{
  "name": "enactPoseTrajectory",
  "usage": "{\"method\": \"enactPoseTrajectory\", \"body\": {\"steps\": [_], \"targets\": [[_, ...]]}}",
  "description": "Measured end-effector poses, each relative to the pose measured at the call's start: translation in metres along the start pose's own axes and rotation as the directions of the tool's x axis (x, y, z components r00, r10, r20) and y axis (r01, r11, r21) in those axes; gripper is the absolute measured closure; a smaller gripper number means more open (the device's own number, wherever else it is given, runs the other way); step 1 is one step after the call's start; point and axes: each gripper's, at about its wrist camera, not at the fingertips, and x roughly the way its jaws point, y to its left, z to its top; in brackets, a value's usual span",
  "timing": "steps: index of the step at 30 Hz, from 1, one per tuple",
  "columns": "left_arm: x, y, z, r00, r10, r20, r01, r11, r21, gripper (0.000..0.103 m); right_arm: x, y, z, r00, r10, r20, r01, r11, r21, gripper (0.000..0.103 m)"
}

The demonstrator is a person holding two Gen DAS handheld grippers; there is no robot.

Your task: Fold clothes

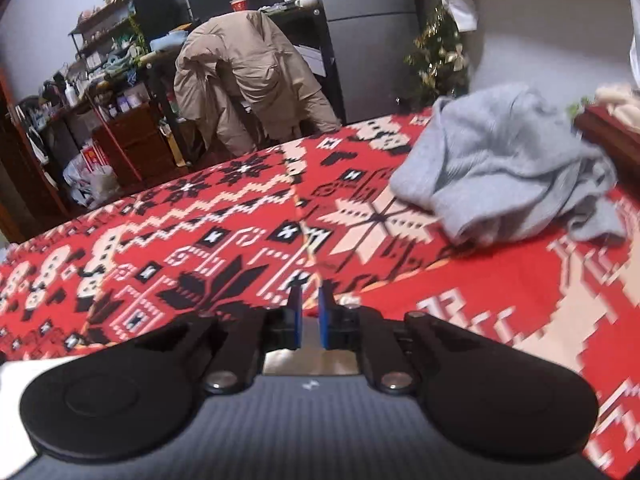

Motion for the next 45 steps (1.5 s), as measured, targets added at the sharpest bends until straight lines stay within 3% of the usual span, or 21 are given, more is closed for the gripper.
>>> {"method": "enactPoseTrajectory", "body": {"steps": [3, 5, 7, 8, 10, 14, 16, 18, 19, 22, 25, 27, 28, 32, 34, 38, 43, 45], "targets": [[-0.012, 0.014, 0.007, 1.0, -0.019, 0.019, 0.02, 0.998, -0.065, 0.08, -0.006, -0.009, 0.007, 1.0, 0.018, 0.014, -0.019, 0.999, 0.045, 0.082], [-0.016, 0.022, 0.009, 0.999, -0.031, 0.012, 0.032, 0.995, -0.096, 0.077, -0.011, -0.009, 0.012, 1.0, 0.002, 0.027, -0.002, 1.0, 0.018, 0.066], [-0.018, 0.022, 0.008, 1.0, 0.009, 0.006, -0.008, 0.997, -0.074, 0.067, -0.013, -0.01, 0.014, 1.0, -0.007, 0.025, 0.008, 1.0, -0.025, 0.058], [-0.018, 0.02, 0.007, 1.0, 0.026, 0.009, -0.026, 0.998, -0.051, 0.067, -0.013, -0.01, 0.014, 1.0, -0.007, 0.019, 0.008, 0.999, -0.046, 0.049], [-0.014, 0.017, 0.004, 0.999, 0.038, -0.004, -0.038, 0.999, -0.019, 0.066, -0.012, -0.011, 0.015, 1.0, -0.007, 0.009, 0.008, 0.996, -0.087, 0.044], [-0.012, 0.014, -0.001, 0.998, 0.054, -0.017, -0.054, 0.998, 0.02, 0.066, -0.005, -0.01, 0.01, 0.999, 0.025, -0.038, -0.029, 0.993, -0.114, 0.044], [-0.012, 0.019, -0.001, 0.999, 0.035, -0.027, -0.035, 0.999, -0.003, 0.066, -0.001, -0.006, 0.006, 0.998, 0.035, -0.05, -0.042, 0.989, -0.141, 0.045], [-0.012, 0.028, 0.001, 0.999, -0.006, -0.031, 0.005, 0.998, -0.055, 0.066, 0.002, -0.006, 0.004, 0.996, 0.052, -0.066, -0.061, 0.988, -0.139, 0.062], [-0.012, 0.033, 0.001, 0.999, -0.029, -0.032, 0.026, 0.996, -0.082, 0.066, 0.003, -0.007, 0.004, 0.995, 0.062, -0.073, -0.071, 0.989, -0.131, 0.064], [-0.012, 0.037, 0.002, 0.998, -0.06, -0.032, 0.056, 0.992, -0.111, 0.066, 0.004, -0.011, 0.004, 0.993, 0.082, -0.086, -0.091, 0.991, -0.098, 0.065], [-0.011, 0.03, 0.001, 0.999, -0.04, -0.034, 0.037, 0.996, -0.076, 0.066, 0.005, -0.014, 0.003, 0.993, 0.087, -0.085, -0.094, 0.993, -0.073, 0.062], [-0.011, 0.023, 0.0, 0.999, -0.008, -0.034, 0.007, 1.0, -0.023, 0.066, 0.005, -0.012, 0.003, 0.991, 0.099, -0.094, -0.106, 0.991, -0.078, 0.074], [-0.011, 0.02, -0.001, 0.999, 0.006, -0.032, -0.006, 1.0, -0.001, 0.065, 0.003, -0.009, 0.004, 0.99, 0.107, -0.094, -0.115, 0.989, -0.091, 0.091], [-0.01, 0.013, -0.005, 0.999, 0.032, -0.025, -0.031, 0.998, 0.049, 0.06, -0.011, -0.001, 0.009, 0.998, 0.054, -0.02, -0.056, 0.99, -0.132, 0.093], [-0.01, 0.011, -0.005, 0.999, 0.027, -0.021, -0.026, 0.998, 0.053, 0.054, -0.017, -0.002, 0.011, 0.999, 0.051, 0.007, -0.05, 0.992, -0.115, 0.093], [-0.009, 0.01, -0.005, 0.999, 0.034, -0.02, -0.033, 0.998, 0.06, 0.054, -0.029, -0.003, 0.019, 0.996, 0.061, 0.064, -0.054, 0.994, -0.098, 0.093], [-0.009, 0.008, -0.005, 0.999, 0.045, -0.017, -0.044, 0.997, 0.062, 0.054, -0.033, -0.013, 0.02, 0.997, 0.037, 0.064, -0.035, 0.999, -0.042, 0.093], [-0.008, 0.004, -0.006, 0.999, 0.048, -0.011, -0.047, 0.996, 0.077, 0.049, -0.037, -0.017, 0.022, 0.997, 0.027, 0.068, -0.026, 1.0, -0.017, 0.093]]}}
